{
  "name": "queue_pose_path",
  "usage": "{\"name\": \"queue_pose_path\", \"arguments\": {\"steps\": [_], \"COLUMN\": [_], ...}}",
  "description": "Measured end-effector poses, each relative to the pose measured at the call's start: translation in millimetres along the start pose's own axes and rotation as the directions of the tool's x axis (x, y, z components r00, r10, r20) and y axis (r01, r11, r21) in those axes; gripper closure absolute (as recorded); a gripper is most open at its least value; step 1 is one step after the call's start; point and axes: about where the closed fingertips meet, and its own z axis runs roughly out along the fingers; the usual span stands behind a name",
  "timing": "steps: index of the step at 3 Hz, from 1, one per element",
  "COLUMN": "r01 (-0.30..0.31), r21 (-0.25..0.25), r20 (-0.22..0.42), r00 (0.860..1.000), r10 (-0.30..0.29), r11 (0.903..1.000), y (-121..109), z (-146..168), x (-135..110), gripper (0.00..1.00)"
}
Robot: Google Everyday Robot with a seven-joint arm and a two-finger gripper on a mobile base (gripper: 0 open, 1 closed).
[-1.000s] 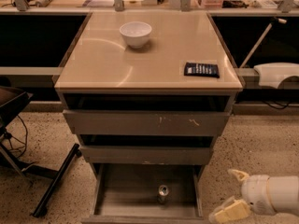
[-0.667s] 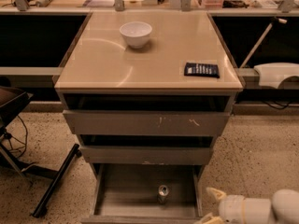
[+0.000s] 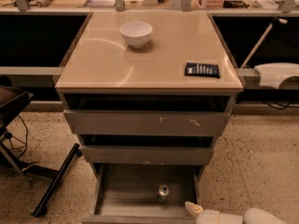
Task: Pick redbull can from bottom drawer and place on counter
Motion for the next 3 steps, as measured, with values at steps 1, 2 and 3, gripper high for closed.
{"name": "queue_pose_path", "arguments": {"steps": [1,2,3], "r01": [0.000,0.034,0.157], "r21": [0.000,0.029,0.112], "r20": [0.000,0.092,0.262], "r00": [1.000,0.995,0.948], "r10": [0.000,-0.036,-0.182], "r11": [1.0000,0.9990,0.9812], "y": [-0.1,-22.7,-55.1], "z": [0.1,14.6,22.8], "x": [0.0,-10.7,-67.6], "gripper": [0.00,0.00,0.00]}}
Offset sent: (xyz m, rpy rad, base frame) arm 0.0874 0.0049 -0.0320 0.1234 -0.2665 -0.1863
